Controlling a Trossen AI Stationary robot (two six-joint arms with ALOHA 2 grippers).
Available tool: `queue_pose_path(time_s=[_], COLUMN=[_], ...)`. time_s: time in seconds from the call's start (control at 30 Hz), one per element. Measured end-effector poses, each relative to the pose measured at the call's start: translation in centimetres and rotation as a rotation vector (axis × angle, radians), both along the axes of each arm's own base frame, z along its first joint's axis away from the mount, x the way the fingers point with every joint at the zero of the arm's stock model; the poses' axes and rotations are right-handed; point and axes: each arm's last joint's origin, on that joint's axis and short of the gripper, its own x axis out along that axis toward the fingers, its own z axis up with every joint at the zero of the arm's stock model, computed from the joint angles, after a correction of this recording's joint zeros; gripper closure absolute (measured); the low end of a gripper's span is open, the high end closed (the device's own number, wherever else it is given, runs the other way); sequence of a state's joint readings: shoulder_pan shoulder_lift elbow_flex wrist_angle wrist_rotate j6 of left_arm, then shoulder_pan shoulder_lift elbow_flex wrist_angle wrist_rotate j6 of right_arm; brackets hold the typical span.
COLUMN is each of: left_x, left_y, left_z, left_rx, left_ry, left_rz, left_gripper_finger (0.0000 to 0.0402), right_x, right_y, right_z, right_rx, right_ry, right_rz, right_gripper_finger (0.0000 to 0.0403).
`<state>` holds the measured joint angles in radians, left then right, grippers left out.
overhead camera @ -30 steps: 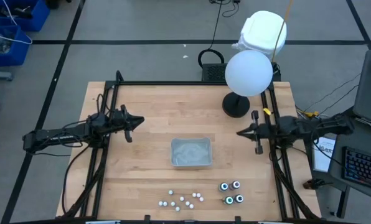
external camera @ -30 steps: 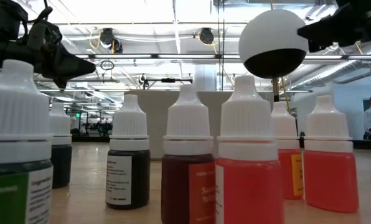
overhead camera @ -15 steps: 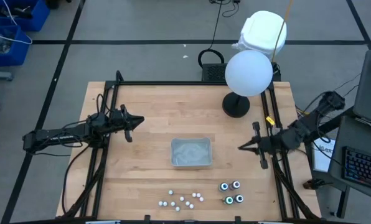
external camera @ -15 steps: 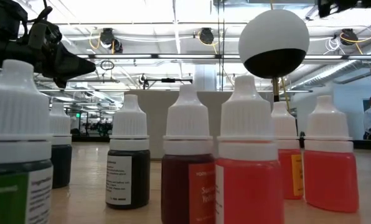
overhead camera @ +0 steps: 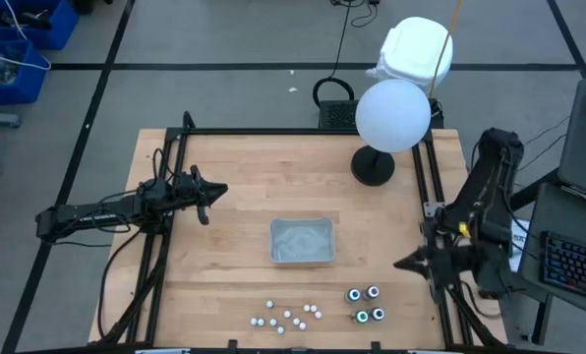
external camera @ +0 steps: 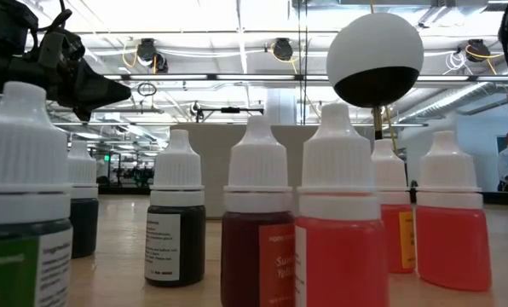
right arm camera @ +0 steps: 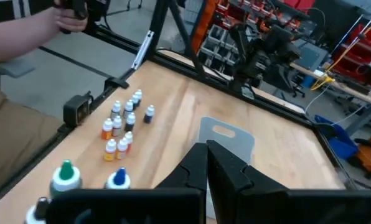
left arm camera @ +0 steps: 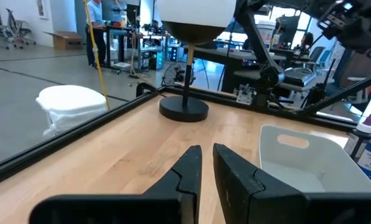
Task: Pick & Place food coloring
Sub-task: Put the large black food coloring bottle into the gray bin
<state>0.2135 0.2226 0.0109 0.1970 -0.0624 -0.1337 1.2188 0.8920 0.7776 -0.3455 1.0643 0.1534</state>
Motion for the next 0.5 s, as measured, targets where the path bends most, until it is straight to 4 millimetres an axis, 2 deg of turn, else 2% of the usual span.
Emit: queue_pose_path(time_s=[0.2, 0.5], left_x=[0.0, -0.1], left_y=[0.0, 0.2], left_z=[0.0, 0.0], left_rx=[0.000, 0.009], left_ry=[0.000, -0.001], left_rz=[0.000, 0.065], left_gripper_finger=[0.0355, 0.0355], right_x=[-2.0, -3.1], right_y=[3.6, 6.9], right_z=[0.5, -2.9], right_rx=[0.001, 0.016], right_ry=[-0.050, -0.014], right_rz=[0.027, 0.037], right_gripper_finger=[0.0403, 0.0403])
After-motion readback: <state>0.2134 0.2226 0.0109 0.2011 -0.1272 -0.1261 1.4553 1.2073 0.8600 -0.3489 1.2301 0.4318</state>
